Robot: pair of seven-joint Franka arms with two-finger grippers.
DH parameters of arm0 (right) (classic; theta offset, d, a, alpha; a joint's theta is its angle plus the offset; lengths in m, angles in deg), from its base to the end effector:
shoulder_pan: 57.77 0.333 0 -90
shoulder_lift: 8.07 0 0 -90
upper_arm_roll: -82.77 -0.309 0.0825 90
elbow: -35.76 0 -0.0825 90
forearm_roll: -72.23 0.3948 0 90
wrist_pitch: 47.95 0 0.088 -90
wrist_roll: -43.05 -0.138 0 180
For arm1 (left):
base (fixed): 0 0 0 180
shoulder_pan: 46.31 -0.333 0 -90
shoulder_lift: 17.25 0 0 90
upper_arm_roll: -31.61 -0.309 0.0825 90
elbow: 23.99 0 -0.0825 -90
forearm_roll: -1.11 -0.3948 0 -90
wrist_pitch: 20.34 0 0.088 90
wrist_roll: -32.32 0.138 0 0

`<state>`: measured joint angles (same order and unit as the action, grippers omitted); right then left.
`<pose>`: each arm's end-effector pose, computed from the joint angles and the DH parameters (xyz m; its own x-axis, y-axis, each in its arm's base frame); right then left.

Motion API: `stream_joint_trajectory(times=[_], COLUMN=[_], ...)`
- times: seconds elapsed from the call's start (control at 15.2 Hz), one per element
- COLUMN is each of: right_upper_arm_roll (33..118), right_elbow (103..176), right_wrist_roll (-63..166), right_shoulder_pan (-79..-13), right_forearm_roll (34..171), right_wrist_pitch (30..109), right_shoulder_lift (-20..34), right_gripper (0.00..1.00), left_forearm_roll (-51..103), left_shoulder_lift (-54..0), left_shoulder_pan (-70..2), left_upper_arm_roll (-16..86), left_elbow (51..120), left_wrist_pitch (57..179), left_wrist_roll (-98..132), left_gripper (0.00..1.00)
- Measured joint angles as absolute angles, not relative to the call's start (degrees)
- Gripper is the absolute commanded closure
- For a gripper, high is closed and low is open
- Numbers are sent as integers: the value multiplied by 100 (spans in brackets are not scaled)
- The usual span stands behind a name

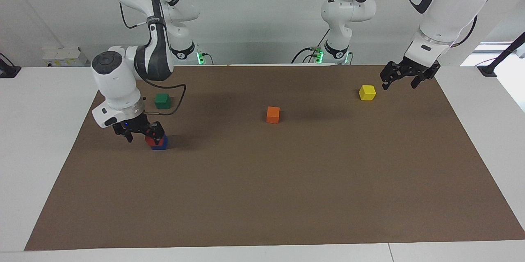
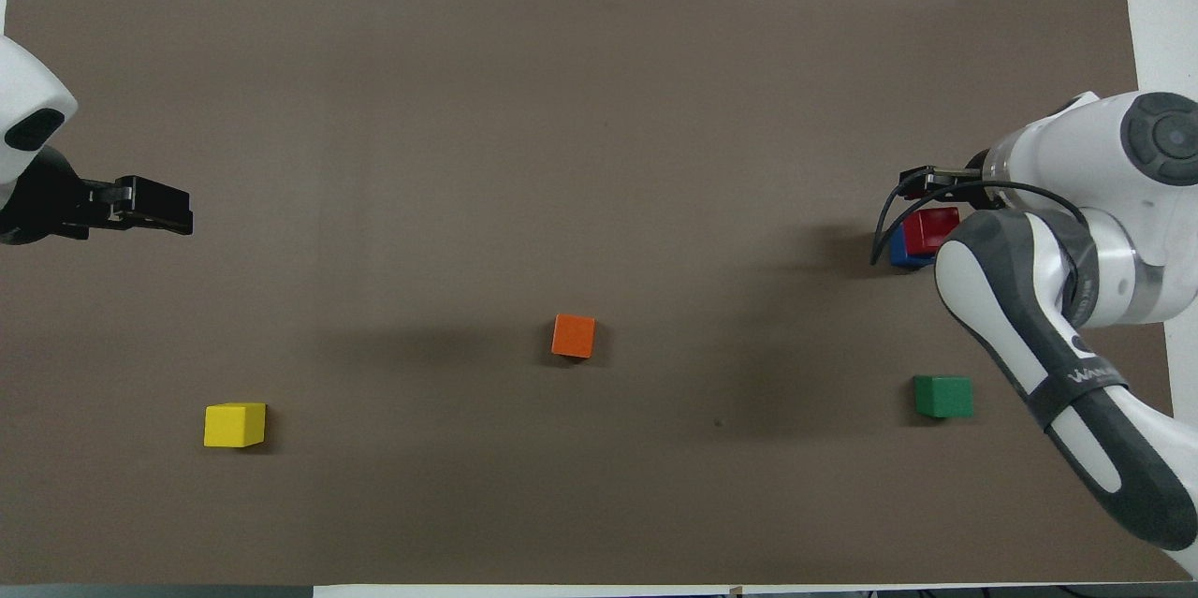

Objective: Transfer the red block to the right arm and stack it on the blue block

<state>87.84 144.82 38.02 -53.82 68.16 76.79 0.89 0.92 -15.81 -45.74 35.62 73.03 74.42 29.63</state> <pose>0.6203 -0.0152 0.3866 0.9905 -0.0638 0.1220 -0.0722 -0.9952 0.0660 0.5599 -0.0448 0.5484 0.9993 -0.0332 -0.0141 -0.0333 -0.9994 -0.0057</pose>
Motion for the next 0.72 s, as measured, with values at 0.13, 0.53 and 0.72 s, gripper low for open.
stream_joint_trajectory(times=[0.13, 0.53, 0.72], right_upper_arm_roll=[8786, 8720, 8719], right_elbow=[14050, 13196, 13089], right_wrist_roll=[4182, 4459, 4807], right_shoulder_pan=[-5464, -5499, -5505], right_forearm_roll=[6828, 6833, 6833], right_wrist_pitch=[7210, 4925, 4273], right_shoulder_lift=[-145, -862, -1138], right_gripper=[0, 0, 0], left_forearm_roll=[100, 101, 102], left_shoulder_lift=[-1581, -1568, -1544], left_shoulder_pan=[-4574, -4573, -4572], left_upper_arm_roll=[3565, 3565, 3581], left_elbow=[7302, 7276, 7270], left_wrist_pitch=[7431, 7431, 7431], left_wrist_roll=[2963, 2963, 2963], left_gripper=[0, 0, 0])
